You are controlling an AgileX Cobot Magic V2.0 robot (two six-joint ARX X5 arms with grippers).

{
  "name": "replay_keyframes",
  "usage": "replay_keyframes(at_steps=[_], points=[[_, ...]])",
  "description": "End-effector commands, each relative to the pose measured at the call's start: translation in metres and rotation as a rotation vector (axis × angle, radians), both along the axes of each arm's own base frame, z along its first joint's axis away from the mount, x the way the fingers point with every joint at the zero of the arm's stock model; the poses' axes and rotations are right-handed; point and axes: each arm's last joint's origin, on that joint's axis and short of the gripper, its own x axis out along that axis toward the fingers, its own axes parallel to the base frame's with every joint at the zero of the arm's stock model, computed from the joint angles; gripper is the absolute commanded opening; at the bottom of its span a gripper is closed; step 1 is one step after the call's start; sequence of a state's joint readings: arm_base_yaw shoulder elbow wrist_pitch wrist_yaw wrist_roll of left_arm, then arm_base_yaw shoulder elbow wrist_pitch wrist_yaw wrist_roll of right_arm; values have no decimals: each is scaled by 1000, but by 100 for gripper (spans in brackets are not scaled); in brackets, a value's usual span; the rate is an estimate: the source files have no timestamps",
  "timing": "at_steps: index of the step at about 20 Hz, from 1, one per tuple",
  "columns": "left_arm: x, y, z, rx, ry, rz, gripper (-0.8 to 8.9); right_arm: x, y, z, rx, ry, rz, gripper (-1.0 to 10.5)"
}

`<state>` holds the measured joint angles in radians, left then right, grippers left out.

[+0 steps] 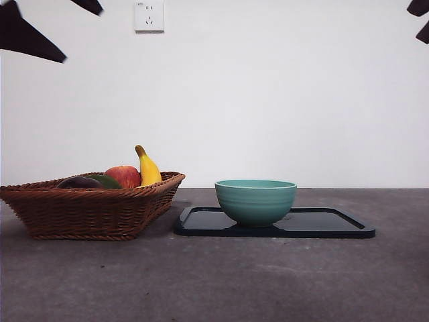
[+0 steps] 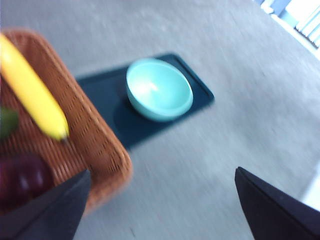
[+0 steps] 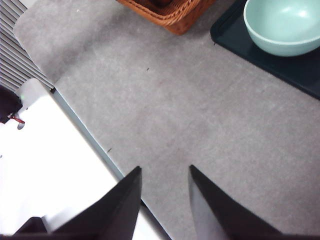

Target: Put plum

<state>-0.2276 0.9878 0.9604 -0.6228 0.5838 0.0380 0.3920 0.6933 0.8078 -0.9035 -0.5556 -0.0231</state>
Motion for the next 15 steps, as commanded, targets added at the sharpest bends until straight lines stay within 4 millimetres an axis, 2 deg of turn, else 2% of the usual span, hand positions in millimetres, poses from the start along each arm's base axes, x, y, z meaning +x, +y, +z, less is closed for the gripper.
replay_keyframes(at_steps=[1,4,6,15], points=[[-13,1,6,-2,18,-57,463,1,1,3,5,-25,12,150],[-31,3,6,-16,61,-144,463,1,1,3,5,-22,10,150],[-36,3,7,-14,55,-156,463,1,1,3,6,-22,9,150],[-36,3,7,-11,56,-158,463,2,1,3,12,-10,-11,150]])
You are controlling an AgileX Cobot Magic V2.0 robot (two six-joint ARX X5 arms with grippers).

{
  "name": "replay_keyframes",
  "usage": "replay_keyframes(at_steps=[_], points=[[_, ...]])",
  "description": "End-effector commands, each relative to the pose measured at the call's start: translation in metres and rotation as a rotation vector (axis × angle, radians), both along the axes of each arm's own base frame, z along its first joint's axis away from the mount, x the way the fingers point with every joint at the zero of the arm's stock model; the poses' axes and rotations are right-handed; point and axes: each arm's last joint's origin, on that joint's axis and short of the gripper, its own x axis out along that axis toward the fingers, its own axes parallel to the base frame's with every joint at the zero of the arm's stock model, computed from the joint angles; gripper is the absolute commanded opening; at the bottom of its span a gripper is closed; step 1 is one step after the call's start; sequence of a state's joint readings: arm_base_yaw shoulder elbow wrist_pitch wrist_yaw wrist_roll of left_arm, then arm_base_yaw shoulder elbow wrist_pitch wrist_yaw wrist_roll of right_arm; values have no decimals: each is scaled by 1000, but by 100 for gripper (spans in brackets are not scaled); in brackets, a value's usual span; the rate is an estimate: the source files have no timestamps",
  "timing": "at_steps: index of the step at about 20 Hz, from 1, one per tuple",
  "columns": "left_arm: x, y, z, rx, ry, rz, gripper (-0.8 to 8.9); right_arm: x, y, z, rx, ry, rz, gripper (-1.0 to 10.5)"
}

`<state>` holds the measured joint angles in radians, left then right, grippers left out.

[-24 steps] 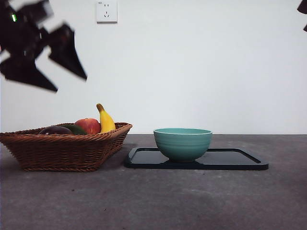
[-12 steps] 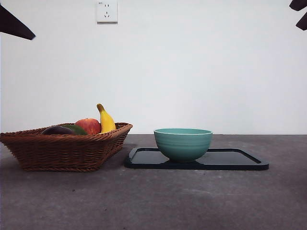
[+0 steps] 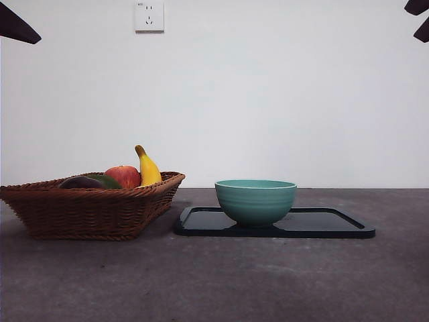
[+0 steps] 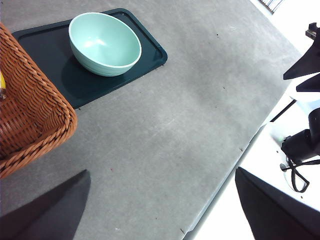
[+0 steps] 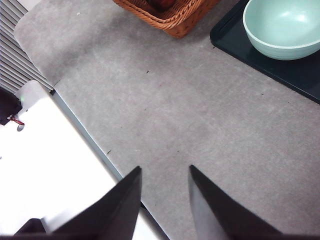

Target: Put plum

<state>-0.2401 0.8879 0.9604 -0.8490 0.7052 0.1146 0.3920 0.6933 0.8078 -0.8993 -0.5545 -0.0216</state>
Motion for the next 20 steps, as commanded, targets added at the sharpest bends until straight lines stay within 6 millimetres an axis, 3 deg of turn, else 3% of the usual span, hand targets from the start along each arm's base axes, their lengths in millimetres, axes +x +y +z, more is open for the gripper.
replay_keyframes(at_steps=[1,6,10,15,20], points=[[1,-1,6,0,-31,-14,463,2,1,4,21,1,-23,150],[1,-1,6,-2,-37,-14,463,16,4,15,113,17,-219,151],[1,-1,6,-2,-36,-14,463,47,7,38,64,-48,-364,236],[1,-1,6,-2,-35,-14,463,111,12,62,11,-53,-421,240],[1,-1,6,-2,-35,-14,463,182,20,51,-53,27,-441,286]])
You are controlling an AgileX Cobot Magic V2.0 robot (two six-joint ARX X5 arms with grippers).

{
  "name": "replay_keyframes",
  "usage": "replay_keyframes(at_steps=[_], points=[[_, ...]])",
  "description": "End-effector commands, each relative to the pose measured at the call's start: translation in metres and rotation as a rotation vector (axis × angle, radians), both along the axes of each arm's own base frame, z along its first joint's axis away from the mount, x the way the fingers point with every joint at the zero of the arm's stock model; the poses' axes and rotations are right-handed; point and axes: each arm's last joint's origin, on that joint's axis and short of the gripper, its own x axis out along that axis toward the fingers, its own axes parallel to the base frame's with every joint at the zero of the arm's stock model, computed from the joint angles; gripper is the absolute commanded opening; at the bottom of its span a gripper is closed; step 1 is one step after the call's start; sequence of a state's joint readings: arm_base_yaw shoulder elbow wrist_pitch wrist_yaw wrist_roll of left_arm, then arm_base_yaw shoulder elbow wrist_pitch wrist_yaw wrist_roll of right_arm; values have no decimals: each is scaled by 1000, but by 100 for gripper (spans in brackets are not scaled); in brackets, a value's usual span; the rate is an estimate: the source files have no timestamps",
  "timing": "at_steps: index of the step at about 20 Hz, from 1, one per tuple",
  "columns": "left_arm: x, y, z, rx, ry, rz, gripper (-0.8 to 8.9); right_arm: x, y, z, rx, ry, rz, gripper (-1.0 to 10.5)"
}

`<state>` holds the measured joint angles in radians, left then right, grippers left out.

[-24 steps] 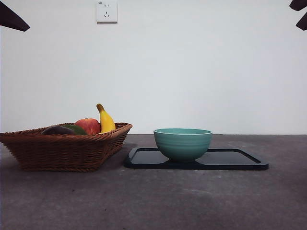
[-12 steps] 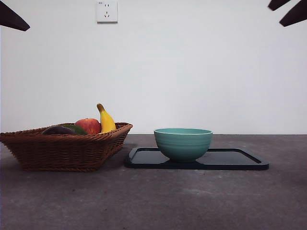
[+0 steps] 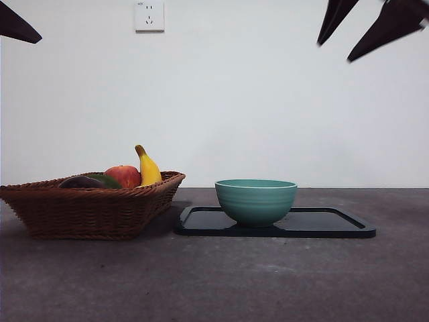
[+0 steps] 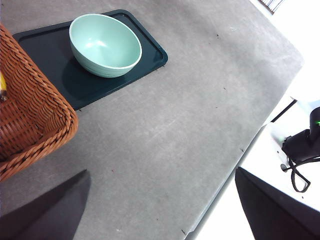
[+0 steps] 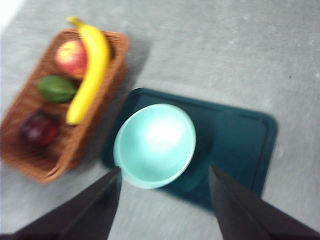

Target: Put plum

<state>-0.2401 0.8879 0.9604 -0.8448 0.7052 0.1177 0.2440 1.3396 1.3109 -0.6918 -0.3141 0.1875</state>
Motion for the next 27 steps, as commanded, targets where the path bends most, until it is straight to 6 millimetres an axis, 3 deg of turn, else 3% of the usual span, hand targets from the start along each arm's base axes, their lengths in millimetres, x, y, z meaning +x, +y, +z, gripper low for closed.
replay_keyframes(at_steps=[1,6,10,17,22,27], points=[[1,-1,6,-2,-29,-12,463,31,6,-12,-27,40,11,286],[1,-1,6,-2,-29,-12,464,77,15,-55,-68,164,21,286],[1,-1,6,-2,-29,-12,463,96,23,-92,-101,248,47,286],[1,-1,6,-2,-29,-12,463,106,50,-124,-127,280,110,285],[1,-1,6,-1,-25,-12,464,110,60,-148,-205,323,89,283],[1,-1,6,-1,-23,-12,463,111,67,-155,-210,319,108,45]])
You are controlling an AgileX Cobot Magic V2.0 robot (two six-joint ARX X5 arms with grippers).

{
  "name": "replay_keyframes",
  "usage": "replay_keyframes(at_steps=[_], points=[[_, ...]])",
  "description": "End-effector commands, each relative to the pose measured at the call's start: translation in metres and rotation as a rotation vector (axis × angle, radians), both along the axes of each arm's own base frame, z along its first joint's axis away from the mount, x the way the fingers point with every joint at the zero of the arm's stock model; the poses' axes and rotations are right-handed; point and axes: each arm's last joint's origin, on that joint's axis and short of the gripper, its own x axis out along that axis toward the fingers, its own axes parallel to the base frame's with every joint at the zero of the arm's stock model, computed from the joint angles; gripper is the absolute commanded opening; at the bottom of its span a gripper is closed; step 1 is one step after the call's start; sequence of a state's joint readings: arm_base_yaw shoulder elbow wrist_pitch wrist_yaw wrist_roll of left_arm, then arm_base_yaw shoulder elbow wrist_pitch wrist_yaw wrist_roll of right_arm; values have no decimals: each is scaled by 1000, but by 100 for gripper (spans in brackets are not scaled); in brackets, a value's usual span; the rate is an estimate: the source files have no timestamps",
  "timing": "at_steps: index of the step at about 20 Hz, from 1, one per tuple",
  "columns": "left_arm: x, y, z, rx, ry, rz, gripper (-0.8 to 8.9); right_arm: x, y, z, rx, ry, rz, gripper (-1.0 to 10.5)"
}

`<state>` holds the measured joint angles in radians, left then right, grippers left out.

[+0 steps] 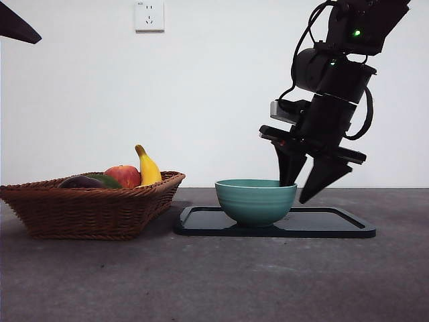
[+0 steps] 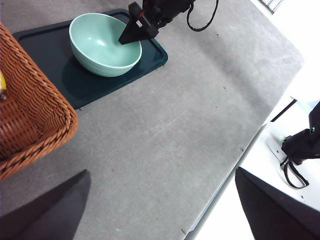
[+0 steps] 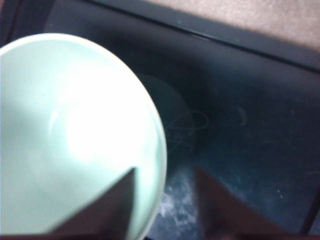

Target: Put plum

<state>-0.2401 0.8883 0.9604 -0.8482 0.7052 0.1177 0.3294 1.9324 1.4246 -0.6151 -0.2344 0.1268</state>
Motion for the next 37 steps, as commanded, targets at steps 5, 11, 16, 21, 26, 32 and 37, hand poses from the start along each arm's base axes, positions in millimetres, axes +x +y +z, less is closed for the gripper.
replay_keyframes(at_steps=[5,11,16,21,26,32,37], points=[[1,-1,6,-2,-25,-12,463,6,9,4,11,-45,24,9],[1,-1,6,-2,-25,-12,464,-2,5,60,41,-141,29,10],[1,-1,6,-2,-25,-12,464,-34,-5,113,29,-186,82,9],[1,-1,6,-1,-26,-12,463,-84,-18,148,50,-203,120,9],[1,-1,6,-2,-25,-12,463,-133,-21,133,52,-193,172,9],[1,-1,6,-1,-24,-12,464,-154,-3,76,60,-129,230,9],[1,-1,6,-1,-26,-12,464,-158,8,37,48,-90,240,10]])
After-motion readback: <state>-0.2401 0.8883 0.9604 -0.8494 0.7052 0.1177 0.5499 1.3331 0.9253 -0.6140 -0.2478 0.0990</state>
